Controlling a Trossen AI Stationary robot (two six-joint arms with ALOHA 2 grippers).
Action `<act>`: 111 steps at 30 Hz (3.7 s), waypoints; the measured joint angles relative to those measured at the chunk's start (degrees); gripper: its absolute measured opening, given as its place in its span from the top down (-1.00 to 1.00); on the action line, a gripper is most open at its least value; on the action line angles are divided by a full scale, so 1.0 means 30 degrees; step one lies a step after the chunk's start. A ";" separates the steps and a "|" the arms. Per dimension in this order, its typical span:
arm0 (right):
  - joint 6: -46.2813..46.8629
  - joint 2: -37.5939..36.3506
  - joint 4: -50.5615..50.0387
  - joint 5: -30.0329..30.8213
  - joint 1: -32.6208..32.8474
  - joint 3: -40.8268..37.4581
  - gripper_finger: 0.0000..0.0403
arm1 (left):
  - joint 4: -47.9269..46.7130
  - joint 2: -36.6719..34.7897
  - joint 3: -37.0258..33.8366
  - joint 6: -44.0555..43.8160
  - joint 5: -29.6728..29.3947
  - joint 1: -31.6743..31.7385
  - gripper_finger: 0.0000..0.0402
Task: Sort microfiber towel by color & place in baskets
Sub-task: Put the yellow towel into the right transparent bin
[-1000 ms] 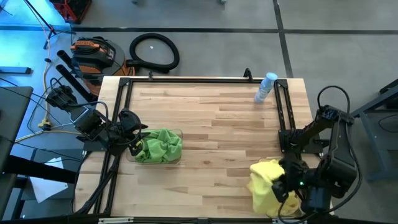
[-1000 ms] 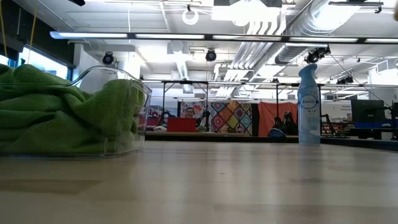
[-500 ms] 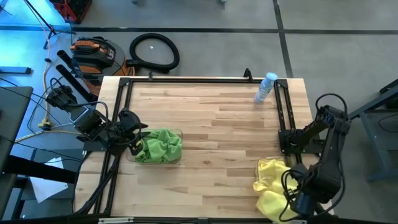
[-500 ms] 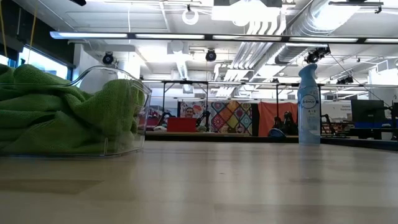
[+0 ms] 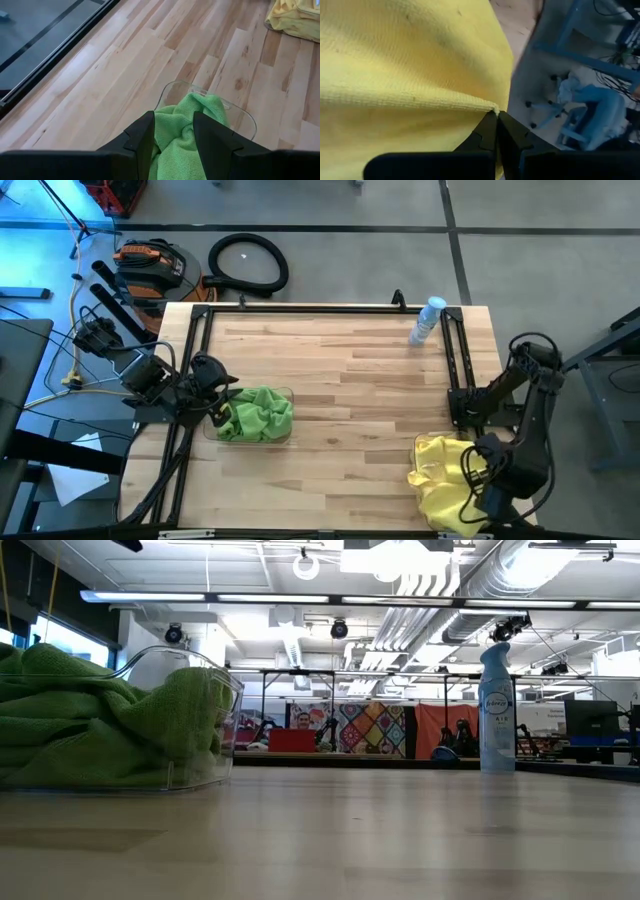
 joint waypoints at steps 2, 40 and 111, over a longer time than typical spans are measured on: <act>0.0283 -0.0566 0.0002 -0.0573 0.0277 -0.0015 1.00 | 0.0007 0.0007 0.0000 0.0000 0.0000 0.0072 0.38; -0.1500 0.2715 0.5066 0.8337 -0.2638 0.0653 1.00 | 0.0014 0.0005 0.0000 -0.0379 0.0000 0.0138 0.38; -1.7766 0.2125 0.3391 0.5075 -0.2233 0.0822 0.24 | 0.0014 0.0007 0.0000 -0.0578 0.0139 0.0145 0.38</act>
